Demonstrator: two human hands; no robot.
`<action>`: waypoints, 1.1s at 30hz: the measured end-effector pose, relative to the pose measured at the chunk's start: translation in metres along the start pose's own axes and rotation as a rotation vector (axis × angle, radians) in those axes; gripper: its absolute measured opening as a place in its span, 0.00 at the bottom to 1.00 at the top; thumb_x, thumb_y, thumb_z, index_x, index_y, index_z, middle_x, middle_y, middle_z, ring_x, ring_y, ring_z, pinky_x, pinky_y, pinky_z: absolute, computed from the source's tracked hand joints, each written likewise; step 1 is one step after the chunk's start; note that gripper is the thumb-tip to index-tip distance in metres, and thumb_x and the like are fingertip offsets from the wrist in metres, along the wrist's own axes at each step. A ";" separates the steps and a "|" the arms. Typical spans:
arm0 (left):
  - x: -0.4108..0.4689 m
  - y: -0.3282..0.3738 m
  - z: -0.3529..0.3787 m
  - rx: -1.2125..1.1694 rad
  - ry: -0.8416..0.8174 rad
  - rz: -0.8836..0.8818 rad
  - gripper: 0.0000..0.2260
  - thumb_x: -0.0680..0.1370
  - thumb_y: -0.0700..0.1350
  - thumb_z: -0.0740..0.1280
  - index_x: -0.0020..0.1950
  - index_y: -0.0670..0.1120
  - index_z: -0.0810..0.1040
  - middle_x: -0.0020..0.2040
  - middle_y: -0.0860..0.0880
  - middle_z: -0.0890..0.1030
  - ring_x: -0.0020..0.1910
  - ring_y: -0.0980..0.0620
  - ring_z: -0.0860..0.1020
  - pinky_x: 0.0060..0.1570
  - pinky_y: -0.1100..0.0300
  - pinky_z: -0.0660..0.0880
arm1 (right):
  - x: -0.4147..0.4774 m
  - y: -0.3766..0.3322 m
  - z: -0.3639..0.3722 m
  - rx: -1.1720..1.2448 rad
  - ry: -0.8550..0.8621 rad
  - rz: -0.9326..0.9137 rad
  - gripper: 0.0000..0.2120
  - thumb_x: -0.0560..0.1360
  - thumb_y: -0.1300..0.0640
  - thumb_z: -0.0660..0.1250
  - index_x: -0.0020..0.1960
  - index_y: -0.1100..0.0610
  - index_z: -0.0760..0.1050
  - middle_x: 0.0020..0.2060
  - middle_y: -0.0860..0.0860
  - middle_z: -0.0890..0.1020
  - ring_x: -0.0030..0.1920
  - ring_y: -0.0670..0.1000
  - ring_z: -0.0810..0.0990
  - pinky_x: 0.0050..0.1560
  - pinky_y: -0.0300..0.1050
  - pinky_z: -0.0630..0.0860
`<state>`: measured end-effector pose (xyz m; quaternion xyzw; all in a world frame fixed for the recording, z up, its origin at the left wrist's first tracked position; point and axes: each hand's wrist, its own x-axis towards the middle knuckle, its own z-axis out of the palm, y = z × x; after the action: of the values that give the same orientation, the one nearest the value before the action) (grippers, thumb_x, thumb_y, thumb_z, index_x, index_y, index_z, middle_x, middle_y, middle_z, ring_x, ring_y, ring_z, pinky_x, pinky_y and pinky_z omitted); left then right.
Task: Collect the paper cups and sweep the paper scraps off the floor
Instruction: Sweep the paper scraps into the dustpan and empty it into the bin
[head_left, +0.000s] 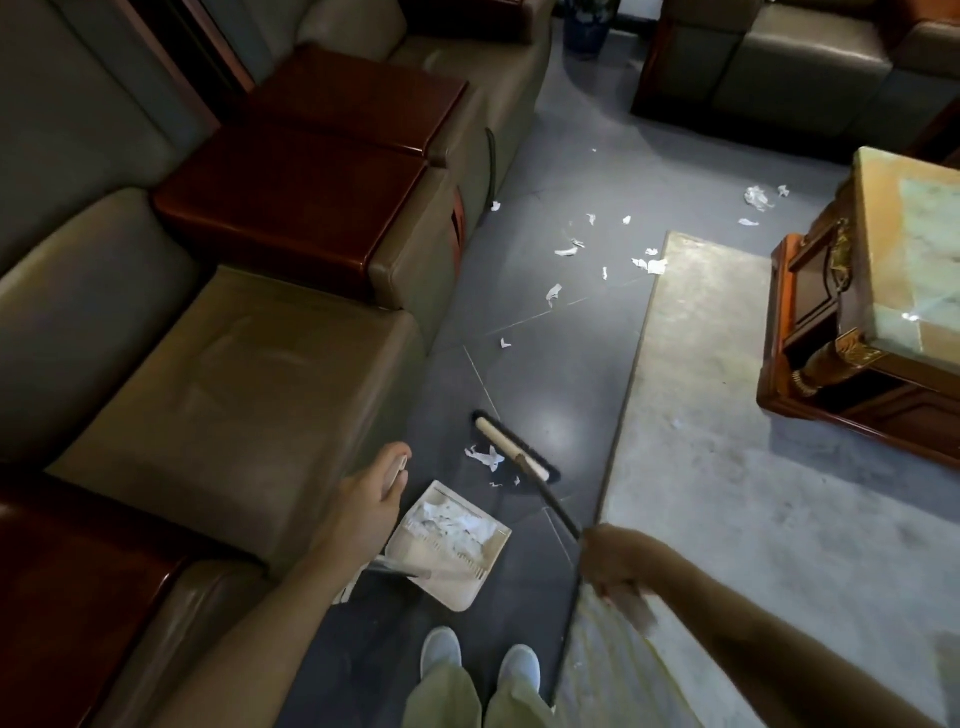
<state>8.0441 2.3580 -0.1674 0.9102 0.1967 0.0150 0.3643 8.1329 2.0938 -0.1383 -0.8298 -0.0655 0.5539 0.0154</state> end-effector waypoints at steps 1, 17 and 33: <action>0.003 0.001 0.002 -0.004 0.005 -0.003 0.09 0.79 0.45 0.63 0.58 0.55 0.74 0.49 0.56 0.80 0.48 0.53 0.79 0.44 0.65 0.68 | -0.003 -0.006 0.010 -0.028 -0.015 -0.001 0.17 0.75 0.60 0.62 0.63 0.63 0.73 0.52 0.56 0.81 0.48 0.53 0.80 0.33 0.37 0.70; 0.085 0.035 -0.007 -0.012 -0.097 0.022 0.11 0.81 0.47 0.59 0.63 0.56 0.71 0.50 0.42 0.80 0.41 0.47 0.79 0.32 0.65 0.68 | -0.038 -0.013 -0.079 0.346 0.211 -0.065 0.15 0.77 0.61 0.62 0.63 0.64 0.73 0.43 0.56 0.74 0.30 0.45 0.69 0.37 0.38 0.69; 0.326 0.104 0.035 -0.068 0.033 -0.103 0.09 0.80 0.48 0.62 0.58 0.58 0.74 0.40 0.54 0.77 0.35 0.57 0.74 0.36 0.61 0.73 | 0.169 -0.001 -0.352 0.273 0.268 0.032 0.15 0.76 0.60 0.63 0.62 0.62 0.73 0.47 0.54 0.77 0.44 0.50 0.76 0.39 0.38 0.71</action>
<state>8.3869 2.3863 -0.1612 0.8856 0.2485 0.0179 0.3921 8.5213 2.1329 -0.1569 -0.8873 0.0262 0.4424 0.1278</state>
